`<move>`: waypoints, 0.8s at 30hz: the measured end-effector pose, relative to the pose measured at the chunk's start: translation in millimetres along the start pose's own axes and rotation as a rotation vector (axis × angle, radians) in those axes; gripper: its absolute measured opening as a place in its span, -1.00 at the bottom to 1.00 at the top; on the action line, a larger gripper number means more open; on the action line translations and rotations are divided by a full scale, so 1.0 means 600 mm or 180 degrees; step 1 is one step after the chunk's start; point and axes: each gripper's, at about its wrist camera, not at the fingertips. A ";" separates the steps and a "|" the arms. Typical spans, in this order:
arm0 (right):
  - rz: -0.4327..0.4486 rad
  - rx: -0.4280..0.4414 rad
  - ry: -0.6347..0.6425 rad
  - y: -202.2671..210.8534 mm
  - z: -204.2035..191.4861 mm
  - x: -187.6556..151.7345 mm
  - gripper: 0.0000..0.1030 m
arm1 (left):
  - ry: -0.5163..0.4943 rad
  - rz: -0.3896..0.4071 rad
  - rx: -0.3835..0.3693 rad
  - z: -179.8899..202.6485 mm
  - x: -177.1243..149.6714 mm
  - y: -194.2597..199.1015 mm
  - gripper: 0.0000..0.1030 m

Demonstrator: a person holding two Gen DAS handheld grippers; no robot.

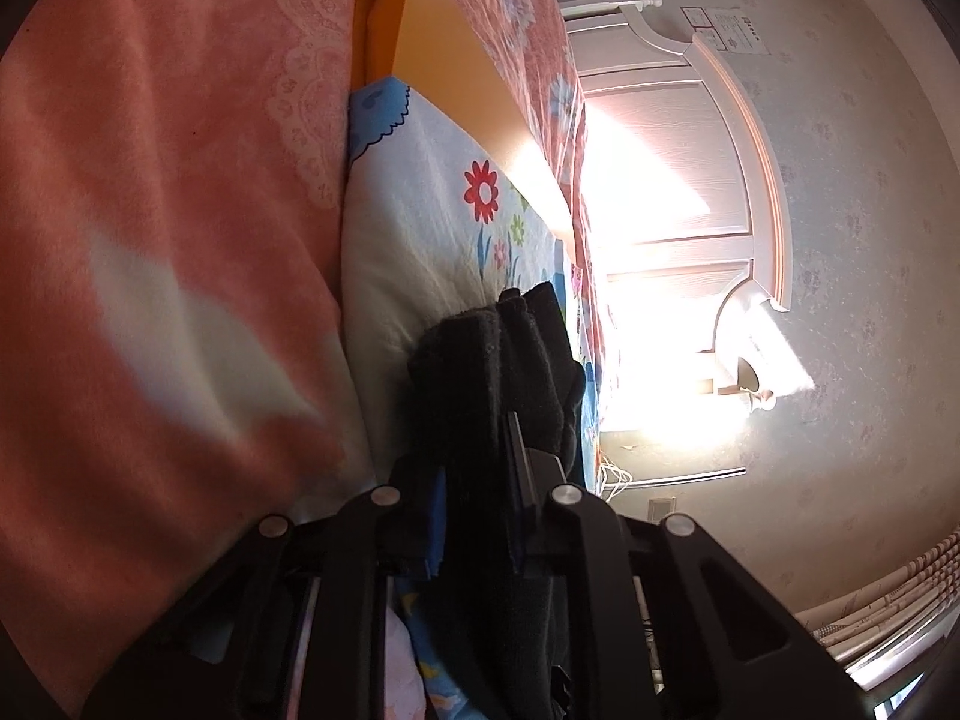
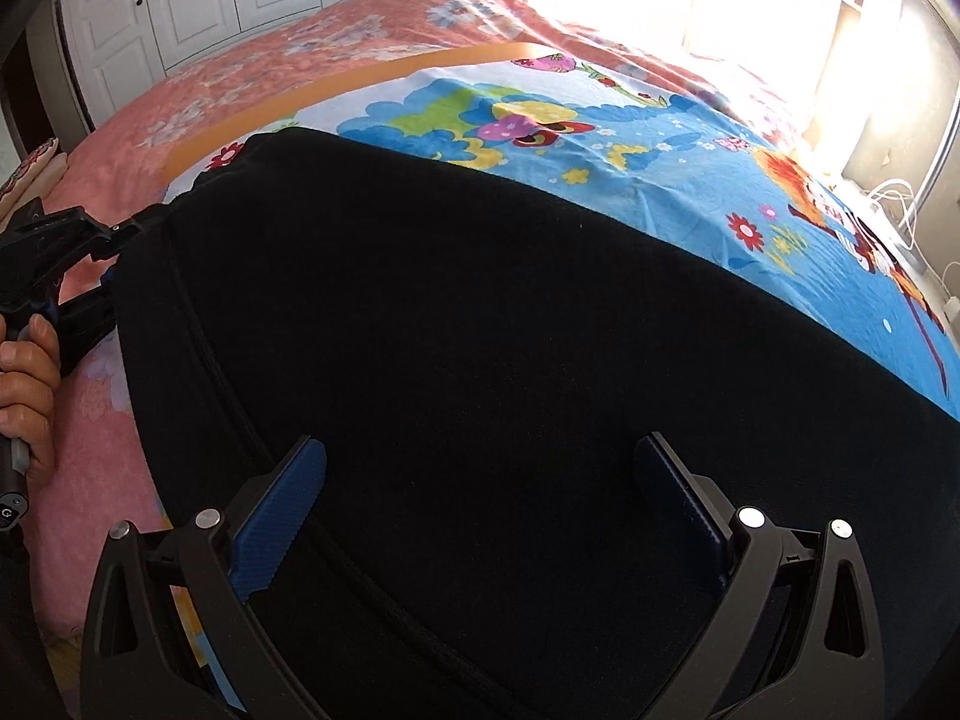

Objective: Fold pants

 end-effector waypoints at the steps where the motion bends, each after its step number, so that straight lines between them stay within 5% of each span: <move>1: -0.0014 -0.0001 0.0007 0.002 -0.001 0.000 0.90 | 0.0007 0.0020 -0.0011 0.001 -0.001 0.005 -0.72; 4: 0.0042 0.0028 -0.0044 0.005 0.003 -0.010 0.91 | 0.0043 0.0059 -0.0064 -0.001 0.001 0.012 -0.68; 7: 0.0088 0.0025 -0.0015 0.006 0.002 -0.015 0.91 | 0.0368 0.0106 -0.0213 -0.025 0.009 0.022 -0.12; 9: 0.0097 0.0017 -0.0005 0.006 0.002 -0.015 0.91 | 0.0413 0.0136 -0.0274 -0.027 0.012 0.031 -0.07; 24: 0.0153 -0.0017 -0.0014 0.009 0.002 -0.020 0.92 | 0.0058 -0.0041 -0.0083 0.007 0.008 -0.003 -0.10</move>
Point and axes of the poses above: each gripper's, at about its wrist camera, not at the fingertips, and y roughly against the way its jaws point, z to its right, x to its top, and after that the axes turned 7 degrees about z, right-handed
